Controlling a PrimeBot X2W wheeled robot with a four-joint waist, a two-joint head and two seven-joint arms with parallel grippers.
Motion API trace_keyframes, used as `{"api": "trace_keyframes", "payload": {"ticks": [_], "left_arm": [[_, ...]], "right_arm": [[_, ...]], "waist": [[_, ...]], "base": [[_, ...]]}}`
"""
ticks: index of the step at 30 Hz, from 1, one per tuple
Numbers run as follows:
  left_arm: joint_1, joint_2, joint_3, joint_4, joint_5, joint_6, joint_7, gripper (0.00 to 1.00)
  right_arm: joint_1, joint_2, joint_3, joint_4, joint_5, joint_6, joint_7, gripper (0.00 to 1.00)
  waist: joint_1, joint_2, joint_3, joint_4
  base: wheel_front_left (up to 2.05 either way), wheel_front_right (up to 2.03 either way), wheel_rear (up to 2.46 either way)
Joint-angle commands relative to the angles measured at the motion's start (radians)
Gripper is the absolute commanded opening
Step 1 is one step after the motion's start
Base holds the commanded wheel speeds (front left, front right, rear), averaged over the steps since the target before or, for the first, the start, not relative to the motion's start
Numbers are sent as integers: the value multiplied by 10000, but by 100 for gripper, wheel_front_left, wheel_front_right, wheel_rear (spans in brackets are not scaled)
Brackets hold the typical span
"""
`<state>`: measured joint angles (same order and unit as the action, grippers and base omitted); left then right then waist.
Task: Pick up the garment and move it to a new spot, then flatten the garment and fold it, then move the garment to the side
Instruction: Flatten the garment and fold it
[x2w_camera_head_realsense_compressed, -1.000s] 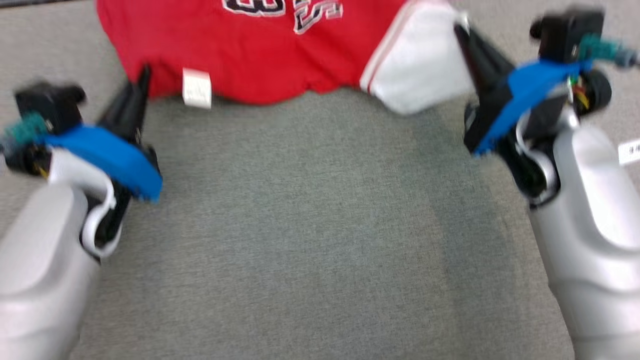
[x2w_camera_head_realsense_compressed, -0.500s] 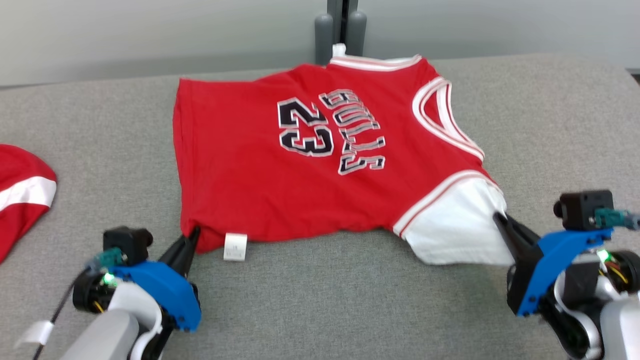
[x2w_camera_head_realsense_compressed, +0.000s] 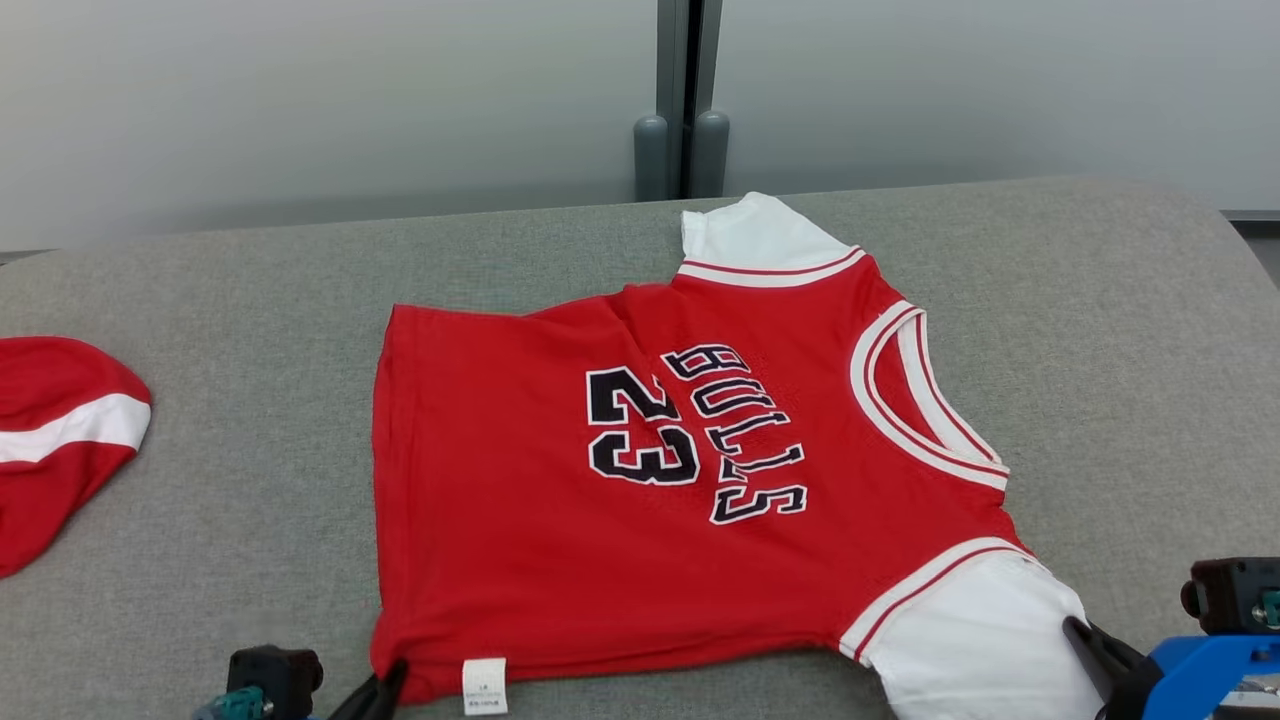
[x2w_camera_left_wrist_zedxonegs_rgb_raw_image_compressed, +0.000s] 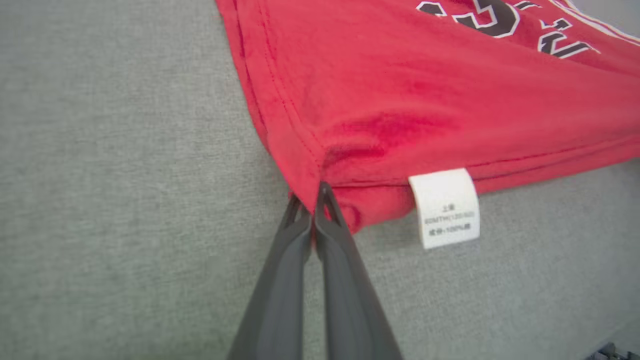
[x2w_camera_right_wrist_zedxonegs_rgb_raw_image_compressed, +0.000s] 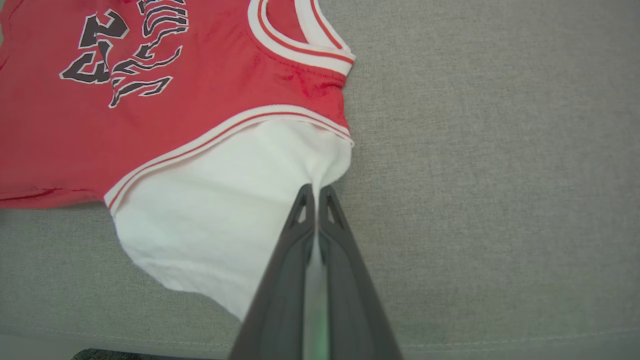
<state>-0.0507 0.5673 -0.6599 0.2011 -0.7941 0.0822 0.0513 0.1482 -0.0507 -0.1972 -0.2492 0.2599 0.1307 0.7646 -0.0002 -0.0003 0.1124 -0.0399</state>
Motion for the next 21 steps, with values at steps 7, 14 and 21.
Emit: {"api": "trace_keyframes", "payload": {"ticks": [7, 14, 21], "left_arm": [[1328, 457, 148, -2052, -467, 1162, 737, 0], [1312, 634, 265, -3464, -607, 1601, 1189, 0], [477, 739, 385, -3876, -770, 1296, 1660, 0]], "right_arm": [[526, -6, -128, -196, 498, 1, -290, 0], [173, -6, 53, -293, 650, 3, -519, 0], [-952, -5, 390, -269, 456, 3, -371, 0]], "waist": [[2, 3, 63, 75], [2, 3, 184, 261], [2, 3, 435, 226]], "base": [[0, 0, 0], [0, 0, 0], [0, 0, 0]]}}
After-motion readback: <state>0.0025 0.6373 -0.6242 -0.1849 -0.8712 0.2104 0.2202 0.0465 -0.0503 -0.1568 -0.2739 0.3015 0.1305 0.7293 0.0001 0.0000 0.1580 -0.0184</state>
